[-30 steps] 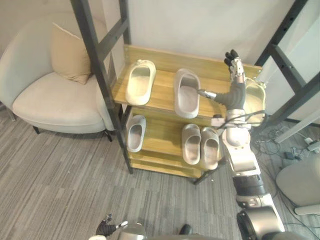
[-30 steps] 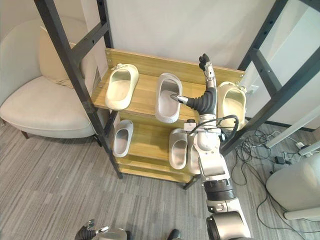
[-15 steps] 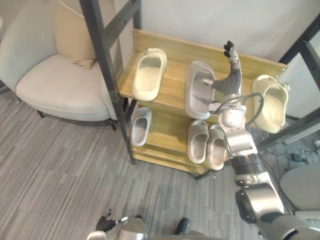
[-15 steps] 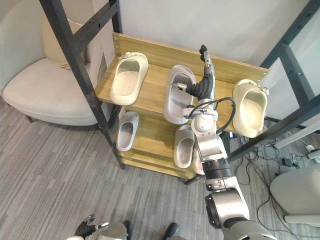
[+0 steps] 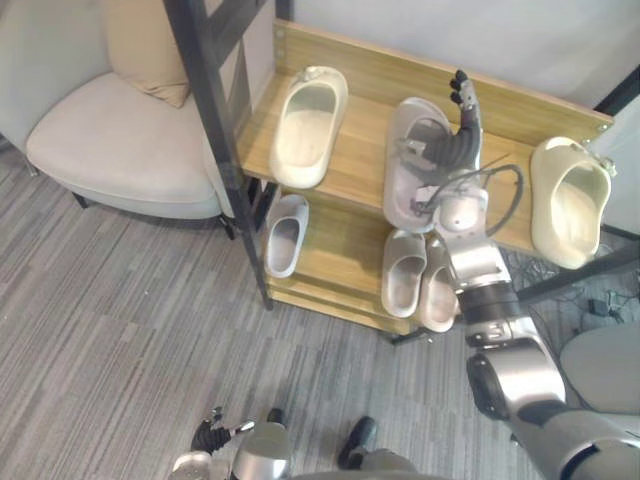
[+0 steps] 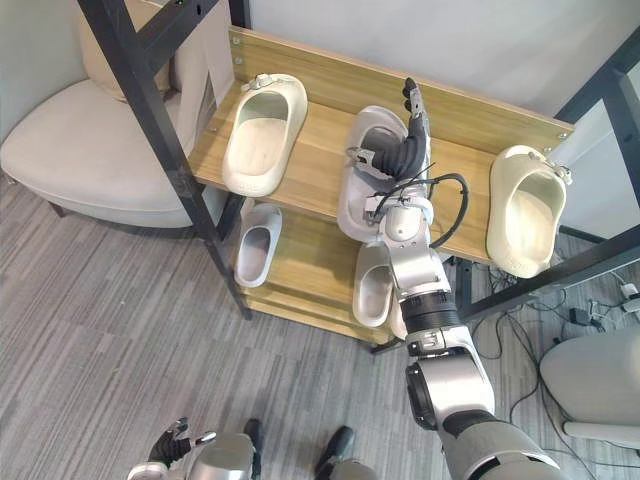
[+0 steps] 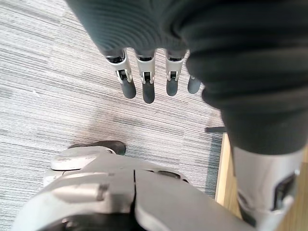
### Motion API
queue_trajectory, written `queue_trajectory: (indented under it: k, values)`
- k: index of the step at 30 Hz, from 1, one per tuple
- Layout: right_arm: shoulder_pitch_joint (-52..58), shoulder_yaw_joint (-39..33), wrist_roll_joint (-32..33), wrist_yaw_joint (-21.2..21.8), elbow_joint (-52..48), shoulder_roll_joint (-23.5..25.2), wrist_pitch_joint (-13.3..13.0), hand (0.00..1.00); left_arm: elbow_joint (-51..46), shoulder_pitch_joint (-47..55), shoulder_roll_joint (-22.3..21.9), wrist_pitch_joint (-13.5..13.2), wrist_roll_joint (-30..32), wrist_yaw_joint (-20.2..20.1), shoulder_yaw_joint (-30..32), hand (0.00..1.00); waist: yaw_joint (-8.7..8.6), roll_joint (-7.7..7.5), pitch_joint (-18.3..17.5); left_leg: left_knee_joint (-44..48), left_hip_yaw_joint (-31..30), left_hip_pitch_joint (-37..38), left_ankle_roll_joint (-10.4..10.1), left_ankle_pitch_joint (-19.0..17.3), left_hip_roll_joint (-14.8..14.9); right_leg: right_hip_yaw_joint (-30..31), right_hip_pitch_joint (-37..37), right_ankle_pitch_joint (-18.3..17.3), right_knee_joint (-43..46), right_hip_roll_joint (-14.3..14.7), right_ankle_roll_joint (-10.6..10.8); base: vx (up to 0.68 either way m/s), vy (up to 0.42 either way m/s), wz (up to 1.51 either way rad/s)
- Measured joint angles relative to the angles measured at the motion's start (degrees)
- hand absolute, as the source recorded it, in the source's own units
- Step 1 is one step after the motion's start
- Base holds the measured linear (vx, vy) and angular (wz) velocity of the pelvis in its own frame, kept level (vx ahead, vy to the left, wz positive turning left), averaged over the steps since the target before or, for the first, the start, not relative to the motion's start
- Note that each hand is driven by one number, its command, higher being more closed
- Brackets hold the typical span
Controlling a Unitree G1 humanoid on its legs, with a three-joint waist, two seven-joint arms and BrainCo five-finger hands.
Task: Organize the slippers on the shoe rack
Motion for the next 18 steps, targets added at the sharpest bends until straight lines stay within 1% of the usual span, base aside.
queue_trajectory:
  k: [1, 7, 10, 15, 18]
  values:
    - [0.01, -0.27, -0.89, -0.02, 0.00, 0.01, 0.00, 0.00, 0.00, -0.02, 0.00, 0.00, 0.00, 0.37, -0.11, 0.00, -0.01, 0.00, 0.00, 0.00, -0.04, -0.02, 0.00, 0.00, -0.01, -0.03, 0.00, -0.04, 0.01, -0.01, -0.05, 0.00, 0.000, 0.00]
    - [0.22, -1.69, -1.39, -0.25, -0.03, 0.11, 0.00, 0.00, 0.03, -0.13, 0.10, 0.06, 0.01, 0.64, -0.50, 0.00, -0.10, 0.00, 0.01, 0.00, -0.06, 0.10, 0.00, 0.00, 0.01, -0.04, 0.00, -0.27, 0.26, -0.03, -0.25, 0.00, 0.000, 0.00]
    - [1.04, -2.02, -1.35, -1.17, -0.32, 0.10, -0.03, 0.00, 0.06, -0.14, 0.10, 0.09, 0.01, 0.64, -0.50, 0.00, -0.14, 0.00, 0.01, 0.00, -0.08, 0.31, 0.00, 0.00, 0.07, -0.01, -0.01, -0.49, 0.73, -0.08, -0.26, 0.00, 0.000, 0.00]
    - [3.48, -2.45, -1.25, -1.63, -3.01, 0.20, -0.52, 0.00, 0.03, -0.14, 0.11, 0.12, 0.01, 0.65, -0.62, 0.00, -0.19, 0.02, 0.02, -0.01, -0.10, 0.37, 0.00, 0.00, 0.05, -0.02, 0.02, -0.56, 0.75, -0.12, -0.17, 0.00, 0.000, 0.00]
    - [5.82, -5.17, -1.22, -1.71, -4.99, 0.43, -0.76, 0.00, -0.08, -0.13, 0.11, 0.14, 0.01, 0.65, -0.69, 0.00, -0.06, 0.04, 0.04, -0.01, -0.12, 0.46, -0.02, 0.01, 0.02, -0.03, 0.10, -0.59, 0.74, -0.12, -0.13, 0.00, 0.000, 0.00]
